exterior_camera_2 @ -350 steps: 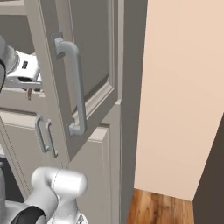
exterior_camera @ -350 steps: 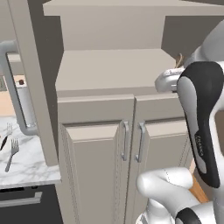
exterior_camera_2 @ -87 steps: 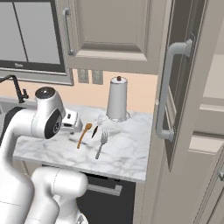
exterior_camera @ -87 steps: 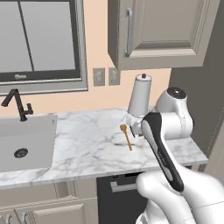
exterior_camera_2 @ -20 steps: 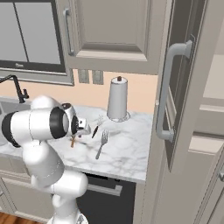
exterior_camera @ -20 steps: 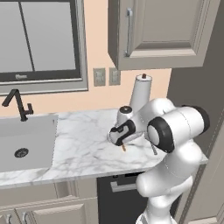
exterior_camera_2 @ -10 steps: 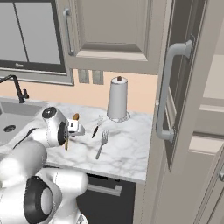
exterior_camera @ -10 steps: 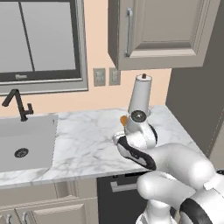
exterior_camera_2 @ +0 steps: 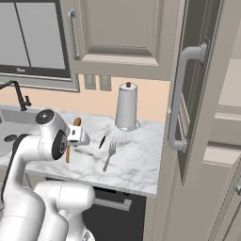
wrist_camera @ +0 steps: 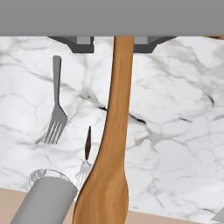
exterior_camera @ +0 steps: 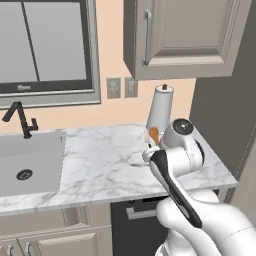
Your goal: Organize the utensils by type. Pick up the wooden spoons from the counter and place them in the open cabinet. Then pick up the metallic utensils from the counter and place them in the open drawer.
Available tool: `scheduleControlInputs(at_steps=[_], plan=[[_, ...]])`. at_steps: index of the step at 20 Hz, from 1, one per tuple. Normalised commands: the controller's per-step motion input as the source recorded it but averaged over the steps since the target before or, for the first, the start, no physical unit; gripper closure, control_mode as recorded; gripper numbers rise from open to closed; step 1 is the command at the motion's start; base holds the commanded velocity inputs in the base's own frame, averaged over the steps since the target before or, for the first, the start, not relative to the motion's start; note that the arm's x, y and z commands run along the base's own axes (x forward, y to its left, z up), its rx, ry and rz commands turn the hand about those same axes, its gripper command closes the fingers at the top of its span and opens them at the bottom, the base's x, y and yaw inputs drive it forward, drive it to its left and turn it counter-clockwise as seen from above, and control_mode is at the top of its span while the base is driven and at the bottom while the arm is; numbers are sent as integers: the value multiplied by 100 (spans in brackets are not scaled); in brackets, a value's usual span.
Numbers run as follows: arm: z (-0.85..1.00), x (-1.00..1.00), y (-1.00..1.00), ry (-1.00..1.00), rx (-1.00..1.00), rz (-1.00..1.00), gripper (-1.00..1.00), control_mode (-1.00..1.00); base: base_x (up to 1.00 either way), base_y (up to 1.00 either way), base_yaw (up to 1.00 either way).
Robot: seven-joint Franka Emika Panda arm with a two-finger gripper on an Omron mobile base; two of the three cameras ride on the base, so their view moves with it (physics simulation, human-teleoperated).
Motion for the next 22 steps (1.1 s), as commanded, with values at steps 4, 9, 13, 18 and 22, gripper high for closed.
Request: scheduleControlInputs(at_steps=[4, 9, 13, 18, 22], plan=[[64, -97, -37, -5, 1, 0, 100, -100, 0, 0, 0], [25, -77, -43, -12, 0, 0, 100, -100, 0, 0, 0], [-4, -29, -28, 0, 0, 0, 100, -100, 0, 0, 0], [-30, 0, -2, -3, 0, -3, 100, -100, 0, 0, 0], [-28, 0, 0, -5, 0, -12, 100, -100, 0, 0, 0]])
